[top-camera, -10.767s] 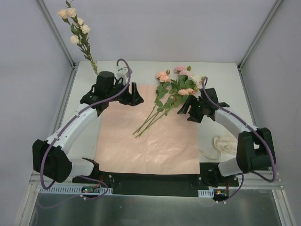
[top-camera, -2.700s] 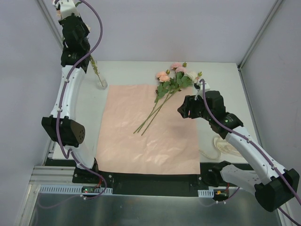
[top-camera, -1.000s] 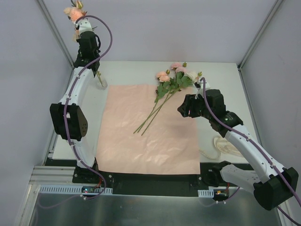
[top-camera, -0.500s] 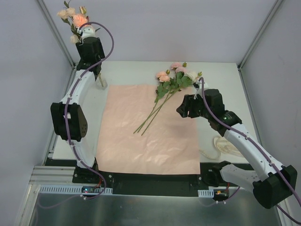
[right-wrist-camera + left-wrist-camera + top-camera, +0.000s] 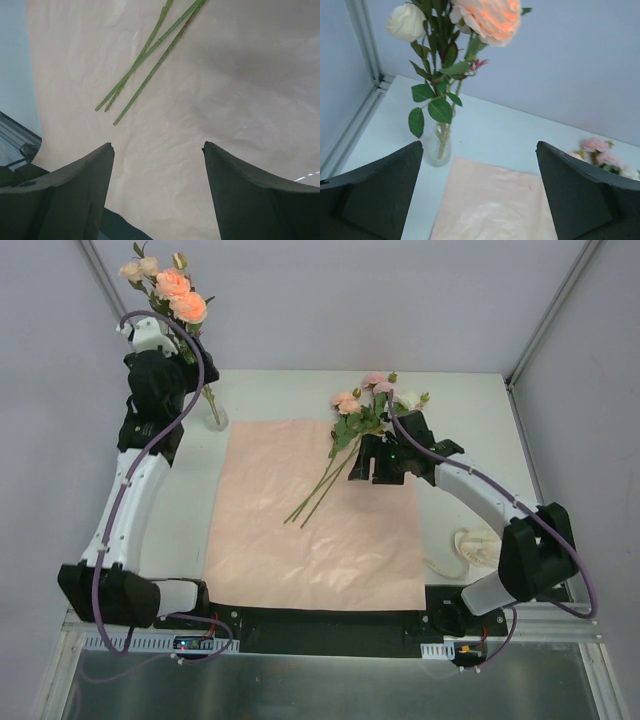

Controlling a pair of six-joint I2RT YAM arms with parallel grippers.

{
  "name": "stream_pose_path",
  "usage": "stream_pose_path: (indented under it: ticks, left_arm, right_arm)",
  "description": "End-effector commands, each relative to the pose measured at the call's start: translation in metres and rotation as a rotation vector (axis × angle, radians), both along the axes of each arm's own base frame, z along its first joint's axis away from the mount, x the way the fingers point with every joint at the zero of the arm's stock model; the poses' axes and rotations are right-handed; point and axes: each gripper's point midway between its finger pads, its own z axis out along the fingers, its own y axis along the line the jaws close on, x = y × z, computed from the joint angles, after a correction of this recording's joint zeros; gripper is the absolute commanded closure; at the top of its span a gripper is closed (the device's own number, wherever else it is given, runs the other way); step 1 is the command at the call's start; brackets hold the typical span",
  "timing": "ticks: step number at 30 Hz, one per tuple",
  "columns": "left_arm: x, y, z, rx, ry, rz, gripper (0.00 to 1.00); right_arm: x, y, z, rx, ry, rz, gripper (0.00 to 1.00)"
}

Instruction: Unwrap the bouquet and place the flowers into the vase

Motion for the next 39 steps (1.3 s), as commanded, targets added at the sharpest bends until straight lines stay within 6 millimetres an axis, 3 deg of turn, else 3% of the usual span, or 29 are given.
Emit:
stream_pose_path:
  ticks: [1, 2, 5, 8, 15, 20, 24, 30, 39]
  left_arm:
    - [-0.048, -0.063, -0.003, -0.179, -0.007, -0.34, 0.06]
    - [-0.056, -0.072, -0.023, -0.203, 0.037, -0.388, 0.08]
    - [-0.084, -0.108, -0.039, -0.274, 0.093, -0.605, 0.13]
    - [-0.114, -0.136, -0.074, -0.354, 0.199, -0.763, 0.18]
    - [-0.161, -0.201, -0.13, -0.327, 0.356, -0.972, 0.25]
    - [-0.175, -0.216, -0.143, -0.341, 0.401, -1.015, 0.26]
    - [-0.181, -0.217, -0.147, -0.341, 0.404, -1.03, 0.26]
    - [-0.187, -0.215, -0.149, -0.329, 0.397, -1.049, 0.25]
    - [-0.191, -0.215, -0.147, -0.311, 0.381, -1.066, 0.25]
  right_arm:
    - [0.023, 0.025, 0.006, 0.124, 0.11, -0.125, 0.27]
    - [0.027, 0.029, -0.006, 0.126, 0.148, -0.146, 0.32]
    - [0.044, 0.038, -0.022, 0.158, 0.213, -0.246, 0.42]
    - [0.062, 0.041, -0.035, 0.149, 0.223, -0.332, 0.51]
    - [0.099, 0.045, -0.047, 0.134, 0.173, -0.41, 0.63]
    - [0.119, 0.033, -0.068, 0.069, 0.165, -0.49, 0.66]
    - [0.136, 0.032, -0.072, 0.056, 0.164, -0.505, 0.65]
    - [0.147, 0.025, -0.085, 0.021, 0.167, -0.541, 0.67]
    - [0.16, 0.024, -0.098, 0.023, 0.189, -0.562, 0.79]
